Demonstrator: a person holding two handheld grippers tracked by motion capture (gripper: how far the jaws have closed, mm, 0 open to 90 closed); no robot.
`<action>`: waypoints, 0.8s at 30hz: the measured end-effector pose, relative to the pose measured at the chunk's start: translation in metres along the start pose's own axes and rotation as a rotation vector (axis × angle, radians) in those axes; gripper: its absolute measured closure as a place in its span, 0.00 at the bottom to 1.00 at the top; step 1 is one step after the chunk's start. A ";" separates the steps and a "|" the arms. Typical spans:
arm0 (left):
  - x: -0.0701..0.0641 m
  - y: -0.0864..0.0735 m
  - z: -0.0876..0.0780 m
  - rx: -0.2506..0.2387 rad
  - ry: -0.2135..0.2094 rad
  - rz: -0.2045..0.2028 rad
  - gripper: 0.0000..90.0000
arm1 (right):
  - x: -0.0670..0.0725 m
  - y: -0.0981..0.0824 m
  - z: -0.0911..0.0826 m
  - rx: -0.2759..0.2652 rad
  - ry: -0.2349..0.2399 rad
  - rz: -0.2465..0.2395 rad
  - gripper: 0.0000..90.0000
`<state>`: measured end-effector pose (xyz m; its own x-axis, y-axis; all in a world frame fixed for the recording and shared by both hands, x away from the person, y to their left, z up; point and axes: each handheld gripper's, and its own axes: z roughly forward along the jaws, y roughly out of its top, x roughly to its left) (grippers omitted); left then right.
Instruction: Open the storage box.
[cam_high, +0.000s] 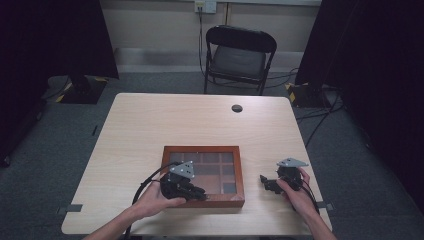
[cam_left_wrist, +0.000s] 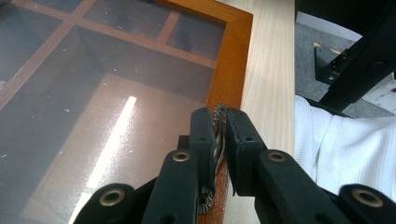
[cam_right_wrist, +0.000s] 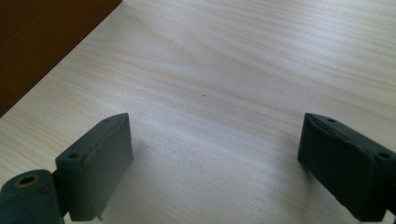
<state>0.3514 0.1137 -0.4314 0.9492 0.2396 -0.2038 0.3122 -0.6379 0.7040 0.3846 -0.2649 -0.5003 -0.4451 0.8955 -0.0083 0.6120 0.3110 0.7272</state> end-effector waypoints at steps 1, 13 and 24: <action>-0.001 0.001 0.000 0.000 0.004 -0.013 0.91 | 0.000 0.000 0.000 0.000 0.000 0.000 0.10; 0.002 0.002 -0.006 -0.048 -0.020 -0.027 0.91 | 0.000 0.000 0.000 0.001 0.000 0.002 0.10; 0.001 0.008 -0.013 -0.052 -0.015 -0.011 0.91 | 0.000 0.000 0.000 0.001 0.001 0.000 0.10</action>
<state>0.3540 0.1179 -0.4169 0.9463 0.2351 -0.2220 0.3207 -0.5960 0.7361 0.3847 -0.2649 -0.5002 -0.4452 0.8954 -0.0078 0.6128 0.3110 0.7265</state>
